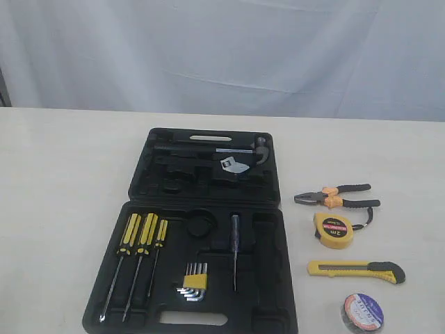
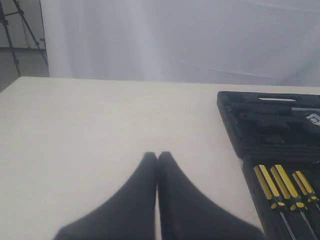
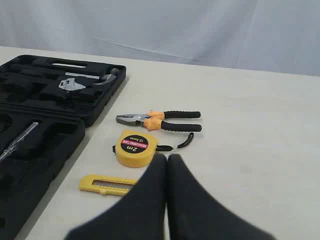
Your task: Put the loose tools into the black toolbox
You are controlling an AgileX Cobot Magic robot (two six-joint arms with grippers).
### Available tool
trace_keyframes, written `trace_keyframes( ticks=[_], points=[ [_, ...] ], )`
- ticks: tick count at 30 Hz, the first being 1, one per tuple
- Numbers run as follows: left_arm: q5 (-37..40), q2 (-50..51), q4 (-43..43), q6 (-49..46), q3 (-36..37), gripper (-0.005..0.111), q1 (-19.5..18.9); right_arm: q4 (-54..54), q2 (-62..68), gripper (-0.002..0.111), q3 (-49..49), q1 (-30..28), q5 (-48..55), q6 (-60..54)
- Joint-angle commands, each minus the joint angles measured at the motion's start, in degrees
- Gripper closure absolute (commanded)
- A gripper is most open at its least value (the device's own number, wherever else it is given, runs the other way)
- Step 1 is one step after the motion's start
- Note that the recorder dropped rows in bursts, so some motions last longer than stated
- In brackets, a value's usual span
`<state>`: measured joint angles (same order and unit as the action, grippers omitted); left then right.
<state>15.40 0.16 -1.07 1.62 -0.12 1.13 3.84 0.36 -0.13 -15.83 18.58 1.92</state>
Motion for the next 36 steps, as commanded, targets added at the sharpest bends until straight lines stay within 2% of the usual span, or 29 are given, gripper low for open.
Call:
trace_keyframes(
  ticks=[1, 11, 20, 24, 27, 30, 36],
  points=[
    [0.0, -0.2, -0.1, 0.1, 0.1, 0.107, 0.1, 0.5, -0.4, 0.109, 0.1, 0.1, -0.3, 0.0],
    [0.0, -0.2, -0.1, 0.1, 0.1, 0.107, 0.1, 0.5, -0.4, 0.109, 0.1, 0.1, -2.0, 0.0],
    [0.0, -0.2, -0.1, 0.1, 0.1, 0.107, 0.1, 0.5, -0.4, 0.109, 0.1, 0.1, -25.9, 0.2],
    [0.0, -0.2, -0.1, 0.1, 0.1, 0.107, 0.1, -1.2, -0.4, 0.109, 0.1, 0.1, -30.7, 10.9],
    [0.0, -0.2, -0.1, 0.1, 0.1, 0.107, 0.1, -3.4, -0.4, 0.109, 0.1, 0.1, -30.2, 19.3],
    [0.0, -0.2, -0.1, 0.1, 0.1, 0.107, 0.1, -3.8, -0.4, 0.109, -2.3, 0.1, -23.3, 20.0],
    [0.0, -0.2, -0.1, 0.2, 0.1, 0.107, 0.1, -4.6, 1.3, 0.109, -20.4, 0.1, -3.4, 21.3]
  ],
)
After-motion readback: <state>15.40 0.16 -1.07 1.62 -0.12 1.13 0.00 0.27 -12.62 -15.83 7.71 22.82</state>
